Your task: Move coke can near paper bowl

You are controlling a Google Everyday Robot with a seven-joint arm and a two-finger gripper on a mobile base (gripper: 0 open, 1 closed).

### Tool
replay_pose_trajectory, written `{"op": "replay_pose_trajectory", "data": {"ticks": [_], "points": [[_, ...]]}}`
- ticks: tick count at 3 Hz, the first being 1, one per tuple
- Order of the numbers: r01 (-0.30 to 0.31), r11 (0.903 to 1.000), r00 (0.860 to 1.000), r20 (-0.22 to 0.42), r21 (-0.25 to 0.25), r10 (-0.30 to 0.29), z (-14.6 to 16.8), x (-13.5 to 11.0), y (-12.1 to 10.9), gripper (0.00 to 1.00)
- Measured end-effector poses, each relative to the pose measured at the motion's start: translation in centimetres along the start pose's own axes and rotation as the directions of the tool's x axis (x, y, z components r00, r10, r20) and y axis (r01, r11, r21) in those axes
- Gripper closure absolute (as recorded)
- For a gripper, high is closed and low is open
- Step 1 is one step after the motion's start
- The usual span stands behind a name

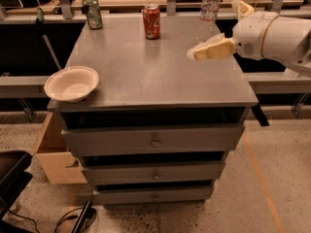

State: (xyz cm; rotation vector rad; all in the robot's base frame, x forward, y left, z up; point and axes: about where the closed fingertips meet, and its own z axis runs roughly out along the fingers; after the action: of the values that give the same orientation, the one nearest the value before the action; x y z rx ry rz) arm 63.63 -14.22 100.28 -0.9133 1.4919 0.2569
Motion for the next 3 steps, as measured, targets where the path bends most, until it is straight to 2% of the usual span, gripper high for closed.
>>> {"op": "replay_pose_trajectory", "data": {"ticks": [1, 2, 3], "points": [[-0.116, 0.9933, 0.993, 0.005, 0.005, 0.116, 3.9, 1.2, 0.7, 0.0], [-0.257, 0.966, 0.965, 0.065, 0.025, 0.255, 10.6, 2.4, 0.7, 0.0], [-0.37, 0.9283, 0.922, 0.135, 0.035, 0.363, 18.2, 5.3, -0.4, 0.0]]}}
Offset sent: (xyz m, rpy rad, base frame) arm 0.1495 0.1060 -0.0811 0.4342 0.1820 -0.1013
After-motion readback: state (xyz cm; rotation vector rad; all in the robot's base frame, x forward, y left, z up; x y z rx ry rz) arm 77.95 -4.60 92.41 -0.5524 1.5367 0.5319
